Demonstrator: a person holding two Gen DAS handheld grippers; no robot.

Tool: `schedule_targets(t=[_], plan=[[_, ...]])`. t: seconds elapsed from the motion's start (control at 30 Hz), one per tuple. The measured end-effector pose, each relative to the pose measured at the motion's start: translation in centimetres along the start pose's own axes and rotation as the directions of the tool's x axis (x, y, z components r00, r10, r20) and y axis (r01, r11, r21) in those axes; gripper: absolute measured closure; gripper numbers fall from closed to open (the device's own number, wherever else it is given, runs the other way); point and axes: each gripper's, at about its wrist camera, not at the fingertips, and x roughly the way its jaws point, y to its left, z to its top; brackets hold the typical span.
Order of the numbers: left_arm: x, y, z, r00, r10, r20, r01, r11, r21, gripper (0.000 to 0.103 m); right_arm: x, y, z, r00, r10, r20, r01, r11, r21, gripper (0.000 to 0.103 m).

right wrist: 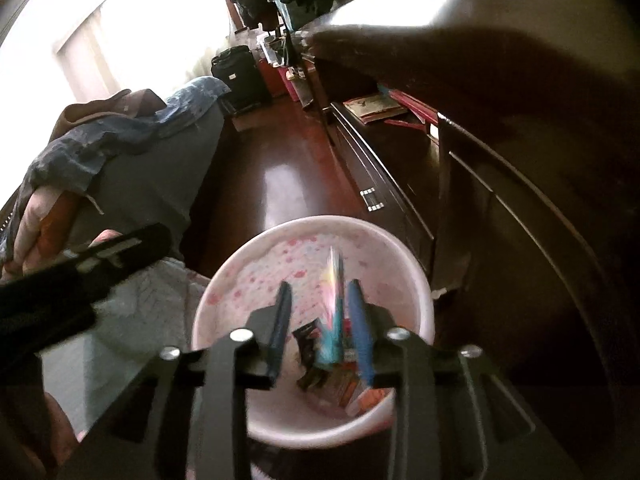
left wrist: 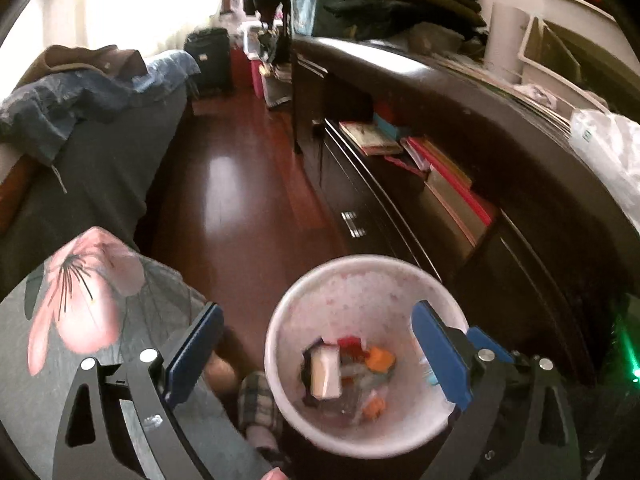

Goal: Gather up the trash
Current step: 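Carry the box and lighter over the wastebasket and open both tools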

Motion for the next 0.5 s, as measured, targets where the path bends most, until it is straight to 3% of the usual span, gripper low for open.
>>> schedule_targets(t=[0.2, 0.5], plan=[[0.3, 0.9, 0.3, 1.0, 0.021, -0.002, -0.021, 0.999, -0.031, 0.007, 0.9, 0.1, -0.3, 1.0, -0.024, 0.001, 0.024, 1.0, -0.02, 0.059], [-1.7, 1.4, 0.1, 0.997, 0.068, 0.024, -0.067, 0.997, -0.038, 0.004, -1.1, 1.7, -1.3, 1.0, -0.027, -0.003, 0.027, 0.999, -0.037, 0.05]])
